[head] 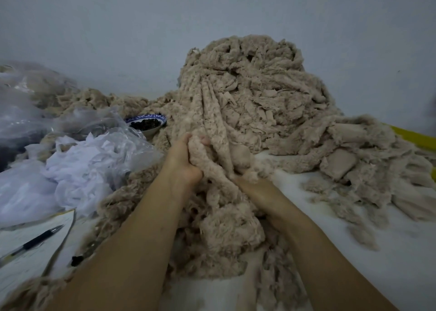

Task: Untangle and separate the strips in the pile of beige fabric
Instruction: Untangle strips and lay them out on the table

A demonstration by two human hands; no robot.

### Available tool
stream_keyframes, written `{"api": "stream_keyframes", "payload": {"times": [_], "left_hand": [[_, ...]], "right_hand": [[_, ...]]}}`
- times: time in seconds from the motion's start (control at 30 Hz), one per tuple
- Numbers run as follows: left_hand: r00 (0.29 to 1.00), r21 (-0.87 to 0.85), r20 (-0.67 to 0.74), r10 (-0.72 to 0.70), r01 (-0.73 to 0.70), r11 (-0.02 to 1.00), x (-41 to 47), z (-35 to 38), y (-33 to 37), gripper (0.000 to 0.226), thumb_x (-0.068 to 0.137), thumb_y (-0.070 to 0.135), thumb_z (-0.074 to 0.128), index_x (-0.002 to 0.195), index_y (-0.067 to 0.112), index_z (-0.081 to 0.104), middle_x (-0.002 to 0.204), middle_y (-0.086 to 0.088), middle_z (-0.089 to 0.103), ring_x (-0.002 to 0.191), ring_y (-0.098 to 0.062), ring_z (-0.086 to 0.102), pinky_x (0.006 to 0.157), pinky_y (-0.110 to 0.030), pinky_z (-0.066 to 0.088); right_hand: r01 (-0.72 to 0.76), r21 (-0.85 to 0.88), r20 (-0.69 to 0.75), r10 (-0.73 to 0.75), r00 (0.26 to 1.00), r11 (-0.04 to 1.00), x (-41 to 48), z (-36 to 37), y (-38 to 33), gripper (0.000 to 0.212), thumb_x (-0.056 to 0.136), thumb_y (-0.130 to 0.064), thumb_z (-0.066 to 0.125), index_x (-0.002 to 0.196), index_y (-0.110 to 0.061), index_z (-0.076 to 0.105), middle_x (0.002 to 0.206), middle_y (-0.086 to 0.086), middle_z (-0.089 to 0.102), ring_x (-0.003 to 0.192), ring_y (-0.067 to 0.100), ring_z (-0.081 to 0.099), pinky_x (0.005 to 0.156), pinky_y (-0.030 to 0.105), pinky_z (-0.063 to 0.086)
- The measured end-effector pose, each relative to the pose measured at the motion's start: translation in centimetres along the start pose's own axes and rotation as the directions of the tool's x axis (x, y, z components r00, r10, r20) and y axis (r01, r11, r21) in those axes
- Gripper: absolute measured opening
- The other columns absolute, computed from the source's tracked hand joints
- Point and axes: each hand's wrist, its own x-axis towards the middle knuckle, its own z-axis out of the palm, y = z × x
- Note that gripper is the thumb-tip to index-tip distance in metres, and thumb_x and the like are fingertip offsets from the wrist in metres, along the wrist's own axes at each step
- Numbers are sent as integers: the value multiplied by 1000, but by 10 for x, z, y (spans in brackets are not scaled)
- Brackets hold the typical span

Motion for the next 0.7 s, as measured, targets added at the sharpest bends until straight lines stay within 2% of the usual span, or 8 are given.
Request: {"api": "stream_keyframes", "payload": {"times": [0.1, 0.17, 0.33, 0.43, 0.5, 0.57, 0.63, 0.7], "left_hand": [[997, 69, 43, 56, -59, 996, -7, 8, 2, 33, 102, 33, 44, 87, 9, 62, 72, -2, 60, 62, -11, 58, 61, -21, 50], [992, 174, 92, 83, -98, 980, -15, 10, 3, 39, 101, 35, 50, 102, 4, 73, 93, -10, 74, 82, -20, 72, 74, -34, 59], [992, 668, 65, -106, 35, 743, -38, -1, -18, 30, 83, 28, 73, 104, 7, 75, 114, -18, 69, 96, -23, 68, 92, -40, 56], [983, 821, 66, -171, 44, 570, -50, -5, -22, 36, 81, 30, 71, 102, 1, 73, 112, -18, 71, 103, -27, 69, 99, -37, 52], [992, 789, 62, -110, 19, 614, -51, -5, -17, 44, 83, 36, 67, 109, 0, 71, 112, -16, 72, 107, -28, 68, 99, -38, 52], [998, 687, 40, 46, -61, 724, -46, -3, -13, 30, 87, 39, 66, 90, 10, 75, 92, -9, 75, 87, -20, 73, 76, -32, 60], [973, 525, -114, 199, -111, 844, -38, -4, -10, 30, 92, 39, 64, 76, 14, 71, 73, -4, 74, 65, -16, 72, 53, -27, 57], [930, 363, -253, 267, -165, 917, -31, -11, -6, 30, 96, 38, 60, 85, 12, 68, 77, -7, 74, 62, -18, 73, 48, -28, 56]], "right_hand": [[-62, -174, -20, 60, 998, 983, -2, -5, -2, 22, 92, -43, 66, 78, -27, 71, 65, -4, 67, 50, 3, 61, 51, 19, 47], [66, -109, -83, -75, 994, 992, 0, -7, -1, 26, 97, -32, 60, 72, -34, 68, 61, -13, 66, 50, -2, 60, 45, 14, 44], [177, 646, -230, -32, 973, 743, 7, -16, -7, 29, 103, -29, 51, 124, -13, 63, 108, 5, 76, 95, 17, 73, 66, 30, 60], [152, 798, -223, 52, 973, 584, 4, -20, -9, 39, 104, -31, 46, 137, -10, 53, 125, 13, 67, 104, 27, 70, 71, 39, 60], [137, 833, -187, 39, 982, 536, 3, -21, -9, 40, 104, -32, 47, 137, -12, 54, 124, 13, 68, 103, 27, 70, 77, 43, 60], [110, 848, -153, 41, 987, 519, 2, -22, -11, 39, 104, -33, 46, 135, -12, 57, 117, 14, 71, 106, 27, 69, 89, 45, 57], [98, 836, -135, 30, 990, 540, 1, -21, -16, 43, 107, -34, 40, 129, -3, 57, 111, 20, 72, 101, 29, 71, 81, 41, 60], [76, 803, -105, 15, 994, 591, 3, -21, -15, 58, 108, -39, 33, 129, 11, 54, 122, 30, 65, 113, 39, 65, 95, 49, 54]]}}
